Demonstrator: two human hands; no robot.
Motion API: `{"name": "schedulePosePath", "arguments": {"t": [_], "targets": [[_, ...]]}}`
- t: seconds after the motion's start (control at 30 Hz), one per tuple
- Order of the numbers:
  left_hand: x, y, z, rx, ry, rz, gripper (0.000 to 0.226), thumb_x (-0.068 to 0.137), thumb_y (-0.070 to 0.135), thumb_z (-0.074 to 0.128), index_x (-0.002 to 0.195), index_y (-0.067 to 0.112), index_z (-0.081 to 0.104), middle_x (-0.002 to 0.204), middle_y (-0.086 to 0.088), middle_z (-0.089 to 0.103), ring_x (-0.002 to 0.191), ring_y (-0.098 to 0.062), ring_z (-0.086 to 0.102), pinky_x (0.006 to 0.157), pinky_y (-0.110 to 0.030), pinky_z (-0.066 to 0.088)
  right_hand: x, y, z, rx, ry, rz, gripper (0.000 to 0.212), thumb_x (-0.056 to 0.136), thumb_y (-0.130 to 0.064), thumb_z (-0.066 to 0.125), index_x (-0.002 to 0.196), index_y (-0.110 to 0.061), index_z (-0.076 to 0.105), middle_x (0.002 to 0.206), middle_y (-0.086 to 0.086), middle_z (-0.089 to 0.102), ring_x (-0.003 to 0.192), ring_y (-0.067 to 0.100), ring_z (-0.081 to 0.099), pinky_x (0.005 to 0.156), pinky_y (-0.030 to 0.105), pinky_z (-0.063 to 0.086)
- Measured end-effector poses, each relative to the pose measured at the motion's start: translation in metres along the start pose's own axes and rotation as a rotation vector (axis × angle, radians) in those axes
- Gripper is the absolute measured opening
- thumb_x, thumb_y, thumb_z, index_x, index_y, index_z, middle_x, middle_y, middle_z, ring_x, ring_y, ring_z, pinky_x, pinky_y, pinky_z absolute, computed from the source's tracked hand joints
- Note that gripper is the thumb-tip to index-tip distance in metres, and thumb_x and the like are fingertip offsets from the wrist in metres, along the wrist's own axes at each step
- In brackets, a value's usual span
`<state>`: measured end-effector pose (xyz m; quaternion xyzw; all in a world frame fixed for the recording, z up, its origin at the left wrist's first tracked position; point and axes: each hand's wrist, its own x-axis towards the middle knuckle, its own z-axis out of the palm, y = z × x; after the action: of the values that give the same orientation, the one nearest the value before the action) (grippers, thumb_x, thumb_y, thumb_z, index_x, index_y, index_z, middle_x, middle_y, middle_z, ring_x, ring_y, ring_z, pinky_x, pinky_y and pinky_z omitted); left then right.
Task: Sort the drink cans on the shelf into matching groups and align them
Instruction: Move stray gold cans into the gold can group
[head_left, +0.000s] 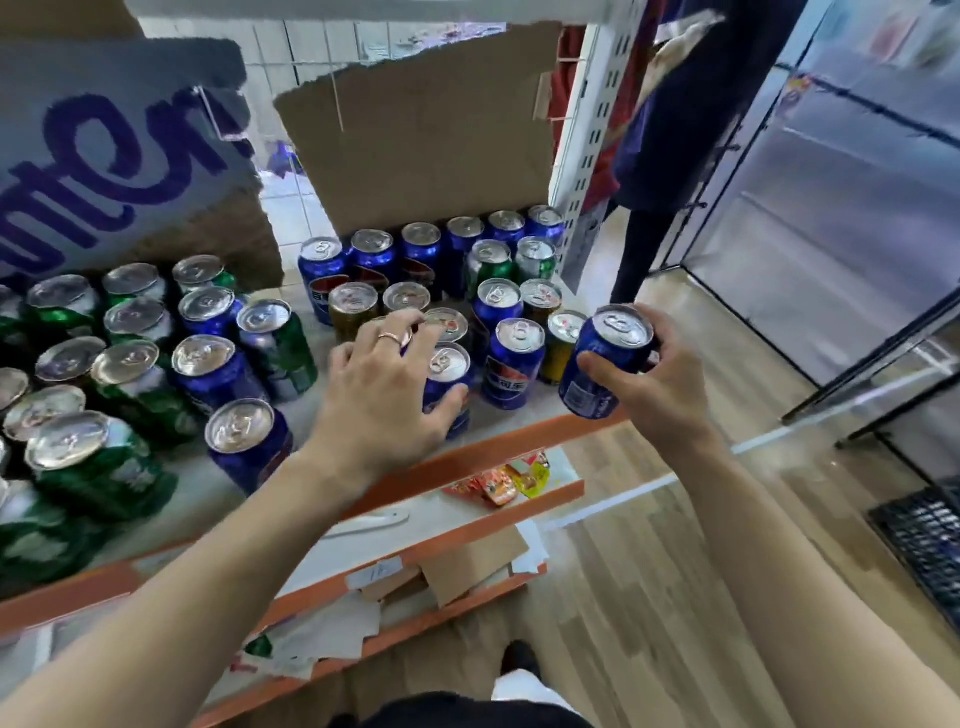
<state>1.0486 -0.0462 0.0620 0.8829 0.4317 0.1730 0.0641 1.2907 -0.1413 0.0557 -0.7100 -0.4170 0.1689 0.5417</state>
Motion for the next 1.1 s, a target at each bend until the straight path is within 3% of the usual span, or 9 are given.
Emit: {"name": "schedulePosePath", "arguments": {"t": [0.1, 0.27, 0.47, 0.67, 0.8, 0.87, 1.0, 1.1], "targets": [[0.014, 0.023, 0.017, 0.047, -0.009, -0.018, 0.067, 0.080, 0.056, 0.053, 0.136, 0.019, 0.052, 0.143, -0.006, 0.048, 0.129, -0.031, 0.044, 0.098, -0.049, 0.039, 0.028, 0.021, -0.023, -0.018, -0.021, 0.002, 0.061, 0.072, -0.010, 0.086, 0.125, -0.012, 0.056, 0.109, -0.001, 0.065, 0.096, 0.006, 0.063, 0.079, 0.012, 0.051], [0.030, 0.042, 0.041, 0.101, 0.010, -0.083, 0.065, 0.078, 0.056, 0.051, 0.131, 0.019, 0.055, 0.140, -0.006, 0.050, 0.124, -0.031, 0.046, 0.097, -0.050, 0.038, 0.072, 0.056, -0.042, -0.056, -0.077, -0.009, 0.062, 0.071, -0.017, 0.087, 0.125, -0.013, 0.056, 0.113, 0.002, 0.066, 0.104, 0.015, 0.064, 0.093, 0.037, 0.055], [0.041, 0.048, 0.067, 0.100, -0.046, -0.217, 0.069, 0.084, 0.056, 0.054, 0.140, 0.017, 0.048, 0.148, -0.005, 0.043, 0.132, -0.030, 0.039, 0.100, -0.050, 0.037, 0.104, 0.086, -0.036, -0.031, -0.165, -0.003, 0.058, 0.072, -0.014, 0.086, 0.122, -0.017, 0.056, 0.109, -0.002, 0.065, 0.102, 0.012, 0.062, 0.094, 0.033, 0.054], [0.039, 0.046, 0.080, 0.156, -0.011, -0.220, 0.069, 0.073, 0.056, 0.055, 0.127, 0.013, 0.060, 0.135, -0.007, 0.055, 0.124, -0.033, 0.045, 0.090, -0.051, 0.044, 0.113, 0.105, -0.024, -0.016, -0.226, -0.004, 0.056, 0.074, -0.018, 0.085, 0.122, -0.017, 0.056, 0.114, 0.003, 0.063, 0.105, 0.014, 0.060, 0.097, 0.038, 0.052], [0.040, 0.048, 0.084, 0.161, 0.031, -0.220, 0.063, 0.070, 0.055, 0.059, 0.119, 0.015, 0.064, 0.130, -0.005, 0.058, 0.121, -0.032, 0.047, 0.087, -0.049, 0.046, 0.115, 0.116, -0.021, -0.002, -0.227, -0.039, 0.055, 0.066, -0.046, 0.079, 0.113, -0.048, 0.050, 0.119, 0.003, 0.062, 0.113, 0.018, 0.059, 0.099, 0.047, 0.049], [0.039, 0.048, 0.086, 0.161, 0.051, -0.225, 0.061, 0.070, 0.055, 0.059, 0.116, 0.015, 0.065, 0.128, -0.005, 0.059, 0.119, -0.031, 0.048, 0.087, -0.049, 0.047, 0.114, 0.123, -0.020, 0.003, -0.234, -0.044, 0.055, 0.067, -0.049, 0.075, 0.112, -0.056, 0.045, 0.121, 0.002, 0.059, 0.117, 0.020, 0.057, 0.101, 0.049, 0.047], [0.039, 0.049, 0.087, 0.178, 0.081, -0.217, 0.058, 0.070, 0.054, 0.057, 0.112, 0.015, 0.066, 0.124, -0.004, 0.060, 0.118, -0.030, 0.049, 0.085, -0.047, 0.048, 0.113, 0.123, -0.018, 0.031, -0.269, -0.036, 0.065, 0.069, -0.048, 0.072, 0.126, -0.034, 0.044, 0.124, 0.005, 0.057, 0.118, 0.020, 0.056, 0.103, 0.048, 0.046], [0.038, 0.050, 0.088, 0.176, 0.092, -0.215, 0.056, 0.071, 0.052, 0.058, 0.112, 0.015, 0.066, 0.124, -0.004, 0.060, 0.118, -0.029, 0.048, 0.086, -0.046, 0.046, 0.114, 0.125, -0.018, 0.032, -0.294, -0.027, 0.071, 0.069, -0.049, 0.070, 0.130, -0.026, 0.042, 0.126, 0.005, 0.056, 0.119, 0.017, 0.054, 0.103, 0.045, 0.047]]}}
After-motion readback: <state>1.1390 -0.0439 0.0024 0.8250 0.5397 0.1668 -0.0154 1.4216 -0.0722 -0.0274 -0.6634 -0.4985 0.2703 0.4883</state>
